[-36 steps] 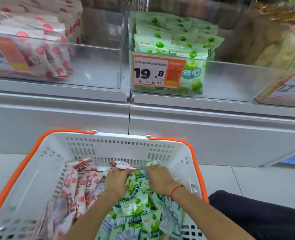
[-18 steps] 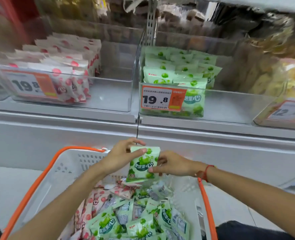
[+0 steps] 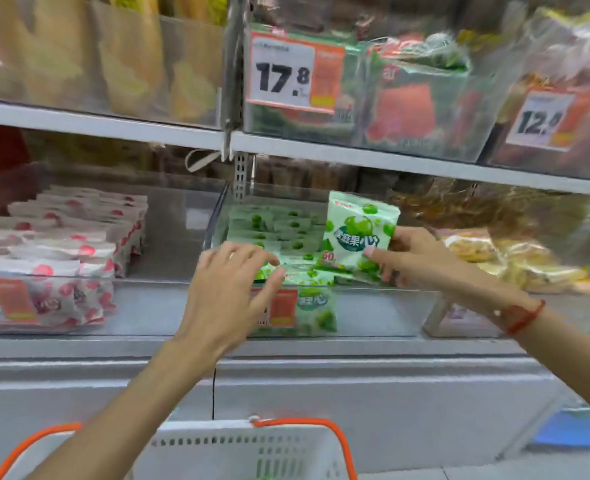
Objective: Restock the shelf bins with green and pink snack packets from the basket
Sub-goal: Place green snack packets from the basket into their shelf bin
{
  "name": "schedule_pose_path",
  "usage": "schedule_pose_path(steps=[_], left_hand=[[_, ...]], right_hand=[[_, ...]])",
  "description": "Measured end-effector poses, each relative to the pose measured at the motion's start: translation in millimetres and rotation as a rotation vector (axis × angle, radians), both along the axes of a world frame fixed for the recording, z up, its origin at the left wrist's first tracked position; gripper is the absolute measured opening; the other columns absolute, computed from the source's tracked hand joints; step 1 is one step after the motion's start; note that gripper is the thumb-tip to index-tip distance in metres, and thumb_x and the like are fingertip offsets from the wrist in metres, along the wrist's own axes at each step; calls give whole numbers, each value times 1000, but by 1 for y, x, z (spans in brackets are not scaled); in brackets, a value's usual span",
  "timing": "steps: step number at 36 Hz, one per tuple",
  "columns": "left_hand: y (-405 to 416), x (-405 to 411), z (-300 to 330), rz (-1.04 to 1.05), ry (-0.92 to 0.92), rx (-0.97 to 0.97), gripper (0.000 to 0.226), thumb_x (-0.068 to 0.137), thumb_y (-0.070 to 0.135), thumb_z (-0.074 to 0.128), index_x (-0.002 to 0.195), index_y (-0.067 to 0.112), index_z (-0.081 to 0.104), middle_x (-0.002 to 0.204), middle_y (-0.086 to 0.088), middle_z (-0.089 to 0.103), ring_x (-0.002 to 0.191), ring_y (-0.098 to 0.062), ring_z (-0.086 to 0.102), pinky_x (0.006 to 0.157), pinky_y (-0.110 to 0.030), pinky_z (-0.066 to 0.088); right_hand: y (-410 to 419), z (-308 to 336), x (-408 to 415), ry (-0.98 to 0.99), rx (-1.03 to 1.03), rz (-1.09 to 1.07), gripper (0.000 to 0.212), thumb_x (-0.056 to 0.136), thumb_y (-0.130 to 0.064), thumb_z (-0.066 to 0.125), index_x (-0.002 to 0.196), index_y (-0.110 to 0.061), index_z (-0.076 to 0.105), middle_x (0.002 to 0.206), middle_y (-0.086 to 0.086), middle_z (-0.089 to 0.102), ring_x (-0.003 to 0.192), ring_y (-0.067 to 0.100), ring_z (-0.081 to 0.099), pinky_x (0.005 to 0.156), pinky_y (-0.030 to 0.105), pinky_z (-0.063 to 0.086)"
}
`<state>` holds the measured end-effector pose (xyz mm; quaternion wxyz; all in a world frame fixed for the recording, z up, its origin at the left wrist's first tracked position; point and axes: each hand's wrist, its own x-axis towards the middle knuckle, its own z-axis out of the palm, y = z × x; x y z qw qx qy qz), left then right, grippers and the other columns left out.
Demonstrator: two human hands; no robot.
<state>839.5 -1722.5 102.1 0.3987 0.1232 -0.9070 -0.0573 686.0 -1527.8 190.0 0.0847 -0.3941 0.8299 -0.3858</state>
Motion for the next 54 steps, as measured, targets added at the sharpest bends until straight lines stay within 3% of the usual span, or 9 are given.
schedule_pose_path(steps=[8, 12, 21, 27, 32, 35, 40, 47, 54], left_hand=[[-15, -19, -11, 146, -161, -203, 51, 100, 42, 23, 86, 29, 70, 91, 14, 68, 95, -15, 59, 93, -31, 24], [-16, -18, -11, 162, -222, -244, 50, 102, 41, 22, 88, 31, 68, 86, 14, 68, 88, -16, 59, 93, -32, 24], [-16, -19, -13, 182, -257, -269, 45, 102, 39, 25, 91, 29, 68, 85, 12, 67, 87, -18, 59, 93, -33, 24], [-17, -19, -12, 193, -259, -271, 43, 102, 38, 26, 93, 30, 68, 87, 12, 68, 87, -18, 59, 93, -33, 25], [-18, -19, -13, 173, -219, -276, 44, 102, 37, 27, 91, 28, 68, 86, 10, 69, 87, -18, 59, 93, -33, 25], [-18, -20, -13, 143, -171, -232, 47, 101, 40, 23, 91, 27, 67, 88, 11, 69, 88, -18, 59, 93, -33, 24], [-18, -20, -13, 56, -91, -151, 42, 101, 44, 25, 100, 29, 64, 98, 13, 68, 96, -14, 58, 94, -29, 21], [5, 7, -17, -102, 187, -82, 23, 94, 34, 47, 103, 22, 65, 103, 8, 66, 101, -13, 53, 91, -29, 31], [27, 54, -115, -176, -82, 319, 30, 96, 41, 41, 96, 25, 66, 92, 18, 59, 89, -5, 54, 74, -25, 41]], right_hand=[[-59, -29, -85, -69, 375, -274, 19, 86, -13, 68, 98, -2, 58, 97, 15, 63, 68, 22, 69, 59, 31, 60], [-84, -51, -97, -187, 458, -280, 14, 90, -14, 64, 85, -2, 59, 105, 20, 67, 96, 28, 67, 90, 42, 54], [-91, -53, -103, -417, 412, -282, 48, 96, -19, 55, 135, 3, 39, 138, 24, 46, 111, 30, 58, 105, 38, 42], [-102, -57, -101, -289, 550, -283, 39, 100, -14, 45, 133, 8, 43, 112, 23, 59, 99, 33, 64, 43, 22, 51], [-89, -52, -96, -335, 460, -266, 43, 95, -26, 57, 127, 2, 51, 127, 21, 58, 114, 32, 60, 96, 39, 50], [-75, -45, -87, -215, 399, -263, 40, 90, -38, 62, 104, -1, 56, 103, 11, 62, 94, 27, 65, 83, 35, 55], [-46, -33, -61, 70, 305, -335, 64, 88, -38, 65, 131, 2, 39, 121, 13, 53, 111, 28, 56, 75, 32, 46], [2, -56, 18, 331, -13, -106, 25, 83, -17, 71, 106, -18, 65, 102, 0, 60, 95, 17, 57, 86, 33, 50], [1, -101, 65, 624, -59, 76, 11, 81, -13, 68, 89, -21, 67, 104, -2, 58, 105, 14, 49, 83, 24, 40]])
